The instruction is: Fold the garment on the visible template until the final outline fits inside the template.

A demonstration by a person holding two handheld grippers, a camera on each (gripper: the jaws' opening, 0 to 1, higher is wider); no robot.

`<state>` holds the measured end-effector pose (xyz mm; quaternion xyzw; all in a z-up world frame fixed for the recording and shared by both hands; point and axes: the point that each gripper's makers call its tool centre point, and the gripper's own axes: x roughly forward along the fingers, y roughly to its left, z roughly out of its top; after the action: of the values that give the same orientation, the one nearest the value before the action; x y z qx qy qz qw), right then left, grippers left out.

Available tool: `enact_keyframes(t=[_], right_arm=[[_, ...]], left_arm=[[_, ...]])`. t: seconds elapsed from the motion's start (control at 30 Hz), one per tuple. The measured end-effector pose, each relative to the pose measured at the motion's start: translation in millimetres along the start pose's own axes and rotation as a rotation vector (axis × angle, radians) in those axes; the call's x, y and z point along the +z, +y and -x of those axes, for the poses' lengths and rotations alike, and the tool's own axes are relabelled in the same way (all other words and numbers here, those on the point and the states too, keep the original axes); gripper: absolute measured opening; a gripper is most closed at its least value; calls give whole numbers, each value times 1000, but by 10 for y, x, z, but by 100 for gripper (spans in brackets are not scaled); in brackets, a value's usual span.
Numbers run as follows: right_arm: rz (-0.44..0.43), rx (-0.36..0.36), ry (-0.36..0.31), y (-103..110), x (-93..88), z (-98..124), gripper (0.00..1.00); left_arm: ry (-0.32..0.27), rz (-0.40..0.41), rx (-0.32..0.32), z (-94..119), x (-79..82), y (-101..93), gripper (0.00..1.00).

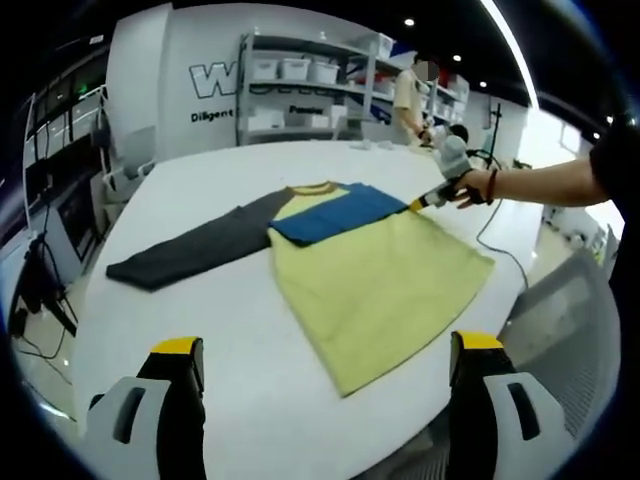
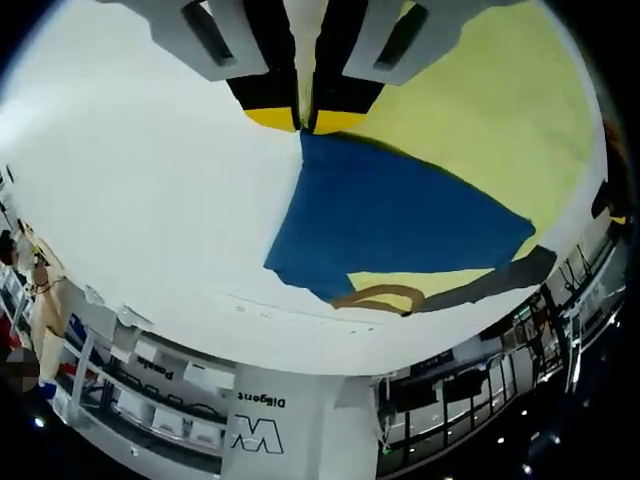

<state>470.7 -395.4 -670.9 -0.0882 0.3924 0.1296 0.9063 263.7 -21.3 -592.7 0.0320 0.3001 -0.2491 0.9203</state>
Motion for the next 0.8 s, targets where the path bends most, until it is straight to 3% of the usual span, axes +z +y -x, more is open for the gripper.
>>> enact_keyframes(t=[0.8], right_arm=[[31, -65, 57, -504, -145, 74, 0]], left_arm=[[2, 9, -2, -22, 12, -11, 99]])
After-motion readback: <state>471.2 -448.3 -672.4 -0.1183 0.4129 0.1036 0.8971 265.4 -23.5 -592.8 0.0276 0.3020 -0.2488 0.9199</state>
